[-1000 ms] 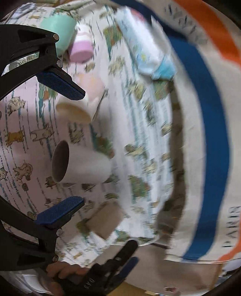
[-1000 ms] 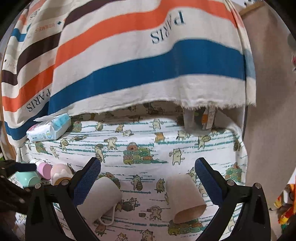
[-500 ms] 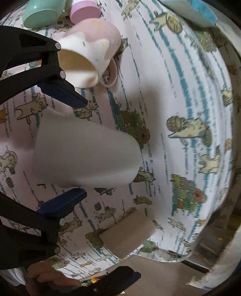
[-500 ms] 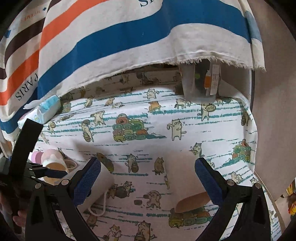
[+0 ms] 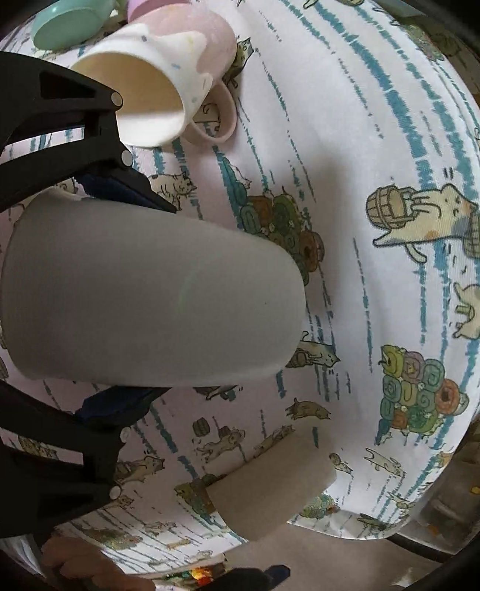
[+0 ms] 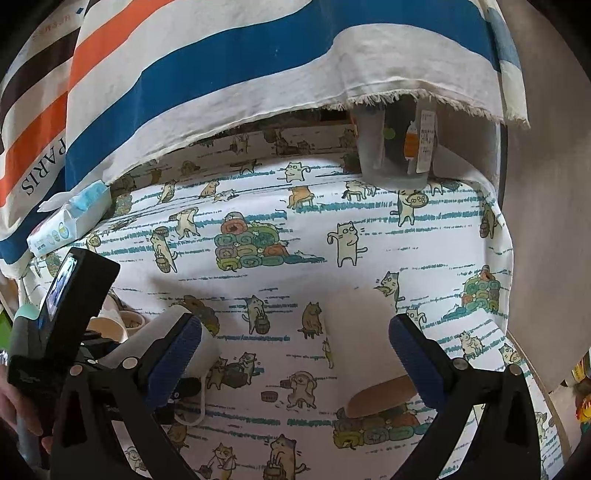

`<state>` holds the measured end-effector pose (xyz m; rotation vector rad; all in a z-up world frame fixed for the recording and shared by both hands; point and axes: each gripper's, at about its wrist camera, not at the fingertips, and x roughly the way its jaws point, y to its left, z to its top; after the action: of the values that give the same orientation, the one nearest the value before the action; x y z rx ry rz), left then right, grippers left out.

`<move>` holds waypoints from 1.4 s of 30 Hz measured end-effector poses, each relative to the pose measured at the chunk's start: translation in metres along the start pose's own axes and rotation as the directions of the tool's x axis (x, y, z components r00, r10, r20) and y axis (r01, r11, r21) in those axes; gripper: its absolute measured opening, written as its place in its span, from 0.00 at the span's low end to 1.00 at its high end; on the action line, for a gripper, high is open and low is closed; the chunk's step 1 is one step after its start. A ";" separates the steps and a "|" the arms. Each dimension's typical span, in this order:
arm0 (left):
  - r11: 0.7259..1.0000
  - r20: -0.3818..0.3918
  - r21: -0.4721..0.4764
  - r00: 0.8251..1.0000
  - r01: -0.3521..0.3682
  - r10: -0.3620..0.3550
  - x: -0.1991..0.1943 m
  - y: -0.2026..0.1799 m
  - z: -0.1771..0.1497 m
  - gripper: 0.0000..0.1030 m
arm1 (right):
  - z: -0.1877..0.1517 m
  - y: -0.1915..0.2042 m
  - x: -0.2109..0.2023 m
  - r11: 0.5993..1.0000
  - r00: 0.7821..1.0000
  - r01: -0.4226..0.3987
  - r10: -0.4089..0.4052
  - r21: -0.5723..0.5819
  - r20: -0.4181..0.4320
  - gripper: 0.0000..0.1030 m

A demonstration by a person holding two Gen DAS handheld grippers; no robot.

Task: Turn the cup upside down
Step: 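Hold the white mug up with the left gripper while the right gripper grasps it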

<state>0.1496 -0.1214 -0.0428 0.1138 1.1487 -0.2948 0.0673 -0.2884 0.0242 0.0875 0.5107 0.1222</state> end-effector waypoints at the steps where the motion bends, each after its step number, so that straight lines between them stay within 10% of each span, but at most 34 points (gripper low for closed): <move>1: 1.000 0.002 -0.005 1.000 0.008 -0.008 0.000 0.000 0.000 0.77 | 0.000 0.000 0.000 1.000 1.000 -0.001 0.001 0.001 -0.001 0.99; 23: 0.999 0.268 0.034 0.963 0.024 -0.032 -0.083 0.000 -0.065 0.75 | -0.001 -0.005 0.004 0.982 0.985 -0.165 0.168 0.088 -0.029 0.99; 30: 0.995 0.288 0.033 0.952 0.097 -0.103 -0.082 0.006 -0.075 0.75 | 0.003 0.010 0.015 0.910 0.908 -0.395 0.408 0.129 -0.098 0.93; 42: 0.983 0.320 0.082 0.930 0.165 -0.183 -0.089 -0.005 -0.080 0.75 | -0.011 0.035 0.064 0.662 0.608 -0.617 0.744 0.425 -0.276 0.90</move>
<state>0.0445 -0.0915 0.0059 0.0082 0.8212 -0.4840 0.1140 -0.2439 -0.0126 0.5678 0.9260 0.8626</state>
